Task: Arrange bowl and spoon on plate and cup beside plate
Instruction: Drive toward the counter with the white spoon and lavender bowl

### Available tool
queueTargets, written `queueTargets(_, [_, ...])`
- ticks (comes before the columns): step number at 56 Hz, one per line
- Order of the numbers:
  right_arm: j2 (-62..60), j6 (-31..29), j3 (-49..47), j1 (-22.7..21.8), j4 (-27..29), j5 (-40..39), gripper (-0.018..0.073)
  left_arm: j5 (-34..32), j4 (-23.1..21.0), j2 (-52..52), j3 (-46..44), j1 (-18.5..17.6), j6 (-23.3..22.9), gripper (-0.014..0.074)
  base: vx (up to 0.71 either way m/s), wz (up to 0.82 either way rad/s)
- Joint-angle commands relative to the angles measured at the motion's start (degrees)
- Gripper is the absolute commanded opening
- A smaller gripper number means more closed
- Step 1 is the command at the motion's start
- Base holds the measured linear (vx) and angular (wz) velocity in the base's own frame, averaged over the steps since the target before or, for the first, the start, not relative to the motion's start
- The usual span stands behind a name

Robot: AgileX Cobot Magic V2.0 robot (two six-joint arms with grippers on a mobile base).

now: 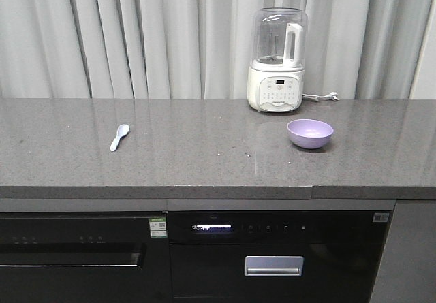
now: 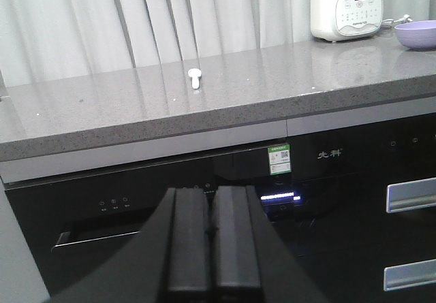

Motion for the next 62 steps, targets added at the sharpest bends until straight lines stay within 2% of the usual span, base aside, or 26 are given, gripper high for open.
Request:
queueTargets(1, [-0.23,0.00,0.16,-0.26,-0.74,-4.69,-0.0008,-4.75,-0.13,-0.87,-1.37,0.11,-0.23,-0.0003,0.00,0.00])
queueTargets(62, [-0.23,0.00,0.16,-0.26,-0.74,-4.64,-0.0008,-4.75,-0.13,-0.87,-1.37,0.11,-0.23,-0.0003,0.01,0.00])
